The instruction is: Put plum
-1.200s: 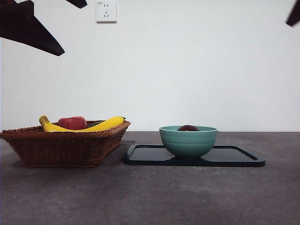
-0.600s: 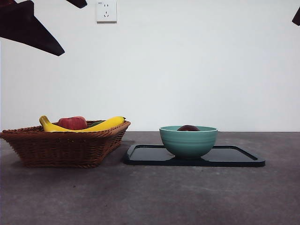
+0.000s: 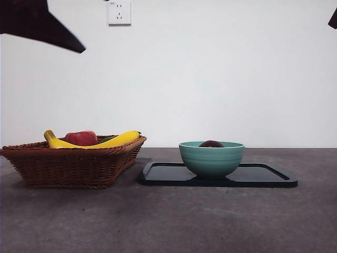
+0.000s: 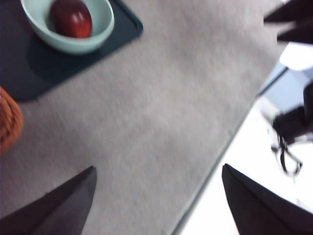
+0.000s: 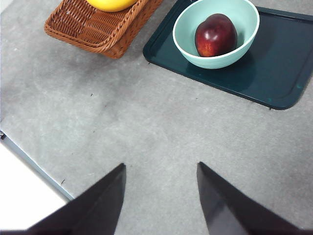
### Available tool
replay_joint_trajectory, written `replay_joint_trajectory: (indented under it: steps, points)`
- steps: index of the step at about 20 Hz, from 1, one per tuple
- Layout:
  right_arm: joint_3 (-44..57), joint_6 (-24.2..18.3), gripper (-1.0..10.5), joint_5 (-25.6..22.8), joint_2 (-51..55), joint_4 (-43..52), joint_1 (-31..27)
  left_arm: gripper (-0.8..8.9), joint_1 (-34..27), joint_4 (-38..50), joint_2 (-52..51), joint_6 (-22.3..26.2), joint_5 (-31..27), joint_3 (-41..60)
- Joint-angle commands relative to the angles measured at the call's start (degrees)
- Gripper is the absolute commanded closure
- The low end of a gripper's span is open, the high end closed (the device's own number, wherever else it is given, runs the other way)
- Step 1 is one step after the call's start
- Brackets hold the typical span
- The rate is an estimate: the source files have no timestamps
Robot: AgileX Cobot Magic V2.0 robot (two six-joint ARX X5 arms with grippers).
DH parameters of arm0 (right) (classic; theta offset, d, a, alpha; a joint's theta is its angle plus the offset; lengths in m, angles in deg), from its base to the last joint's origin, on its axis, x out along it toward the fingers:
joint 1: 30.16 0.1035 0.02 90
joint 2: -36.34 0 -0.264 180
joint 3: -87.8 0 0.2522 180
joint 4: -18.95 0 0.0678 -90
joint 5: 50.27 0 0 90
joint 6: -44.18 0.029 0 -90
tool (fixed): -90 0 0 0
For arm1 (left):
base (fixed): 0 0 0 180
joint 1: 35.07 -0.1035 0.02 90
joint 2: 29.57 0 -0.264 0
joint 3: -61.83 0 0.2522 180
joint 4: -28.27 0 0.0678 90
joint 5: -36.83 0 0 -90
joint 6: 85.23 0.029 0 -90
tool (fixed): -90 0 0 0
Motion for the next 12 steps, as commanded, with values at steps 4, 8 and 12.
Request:
replay_joint_trajectory:
  steps: [4, 8, 12]
  points:
    - [-0.2, -0.63, 7.2, 0.2, -0.26, 0.55, 0.31, 4.07, 1.84, 4.24, 7.48, -5.7, -4.59, -7.28]
    - [-0.2, -0.61, 7.2, 0.2, -0.26, 0.52, 0.31, 4.07, 2.71, 3.63, 19.21, -5.95, -7.23, -18.73]
    - [-0.2, -0.61, 7.2, 0.17, -0.26, 0.52, 0.31, 4.08, 2.82, 3.02, 32.09, -5.95, -9.11, -30.58]
